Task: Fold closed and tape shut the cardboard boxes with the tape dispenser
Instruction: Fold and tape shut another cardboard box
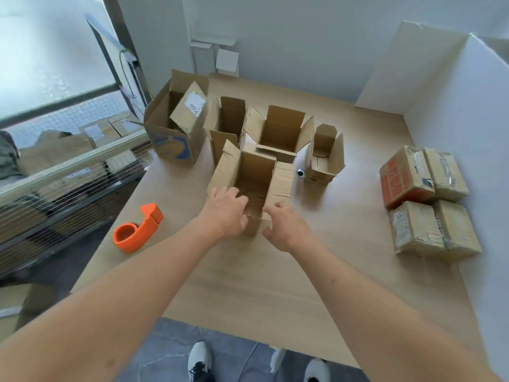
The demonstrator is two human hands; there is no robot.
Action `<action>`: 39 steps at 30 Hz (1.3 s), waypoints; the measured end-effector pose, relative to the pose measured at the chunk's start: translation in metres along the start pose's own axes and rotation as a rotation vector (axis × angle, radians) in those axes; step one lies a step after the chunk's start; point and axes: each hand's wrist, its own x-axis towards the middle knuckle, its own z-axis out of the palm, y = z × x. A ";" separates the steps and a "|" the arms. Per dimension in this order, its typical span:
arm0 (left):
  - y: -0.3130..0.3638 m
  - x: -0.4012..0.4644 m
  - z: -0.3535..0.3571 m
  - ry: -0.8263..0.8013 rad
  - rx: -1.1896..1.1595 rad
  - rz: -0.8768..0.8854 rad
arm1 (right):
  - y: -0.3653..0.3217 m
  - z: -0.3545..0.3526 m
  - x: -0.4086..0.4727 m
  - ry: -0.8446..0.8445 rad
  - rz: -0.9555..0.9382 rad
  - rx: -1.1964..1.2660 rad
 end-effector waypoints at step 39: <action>-0.208 0.043 0.003 0.109 -0.443 -0.213 | -0.179 0.055 0.129 -0.231 -0.185 0.513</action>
